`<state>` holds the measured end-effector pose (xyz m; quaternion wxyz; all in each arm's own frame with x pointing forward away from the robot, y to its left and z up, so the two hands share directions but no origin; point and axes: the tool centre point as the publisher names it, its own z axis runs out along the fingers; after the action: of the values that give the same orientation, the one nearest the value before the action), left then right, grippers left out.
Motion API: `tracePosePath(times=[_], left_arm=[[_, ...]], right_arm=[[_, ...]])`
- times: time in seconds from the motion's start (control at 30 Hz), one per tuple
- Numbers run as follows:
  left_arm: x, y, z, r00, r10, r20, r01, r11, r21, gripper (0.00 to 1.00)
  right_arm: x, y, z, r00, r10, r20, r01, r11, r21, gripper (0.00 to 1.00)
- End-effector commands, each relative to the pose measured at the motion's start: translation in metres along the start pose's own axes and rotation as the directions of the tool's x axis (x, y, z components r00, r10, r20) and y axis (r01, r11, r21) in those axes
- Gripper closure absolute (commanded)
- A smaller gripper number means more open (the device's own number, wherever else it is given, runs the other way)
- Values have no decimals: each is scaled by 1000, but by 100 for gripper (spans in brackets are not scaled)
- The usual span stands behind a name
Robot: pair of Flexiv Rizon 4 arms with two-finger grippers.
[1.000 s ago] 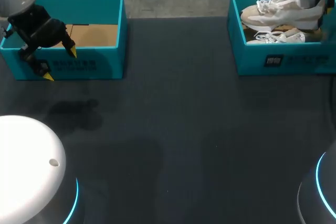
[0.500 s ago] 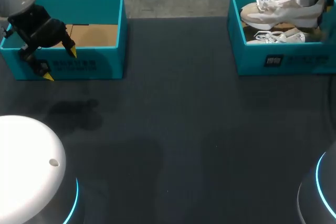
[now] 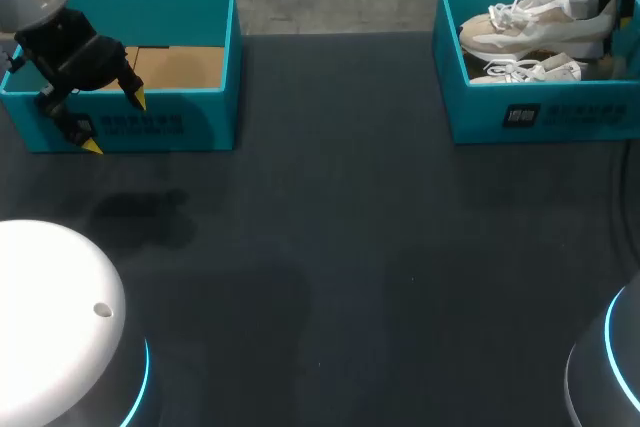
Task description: Take the shoe out of the shoebox, open the shoe tongue, remove and reinsert the insole, then place the shoe into the shoebox
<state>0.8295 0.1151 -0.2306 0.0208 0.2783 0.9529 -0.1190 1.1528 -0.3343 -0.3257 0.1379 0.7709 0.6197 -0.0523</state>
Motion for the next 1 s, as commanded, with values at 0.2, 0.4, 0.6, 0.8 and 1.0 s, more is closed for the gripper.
tracePosePath(times=[0.2,0.4,0.6,0.8,1.0], left_arm=[[0,0,0,1000,0,-3,0,1000,-3,0],[0,0,0,1000,0,-3,0,1000,-3,0],[0,0,0,1000,0,-3,0,1000,-3,0],[0,0,0,1000,0,-3,0,1000,-3,0],[0,0,0,1000,0,-3,0,1000,-3,0]], right_arm=[[5,9,14,1000,8,2,-8,999,35,100],[8,4,25,1000,20,-7,-20,998,61,100],[9,1,31,1000,25,-17,-24,997,69,100],[12,2,34,1000,15,-20,-13,997,82,100],[16,2,41,1000,5,-23,-2,996,94,100]])
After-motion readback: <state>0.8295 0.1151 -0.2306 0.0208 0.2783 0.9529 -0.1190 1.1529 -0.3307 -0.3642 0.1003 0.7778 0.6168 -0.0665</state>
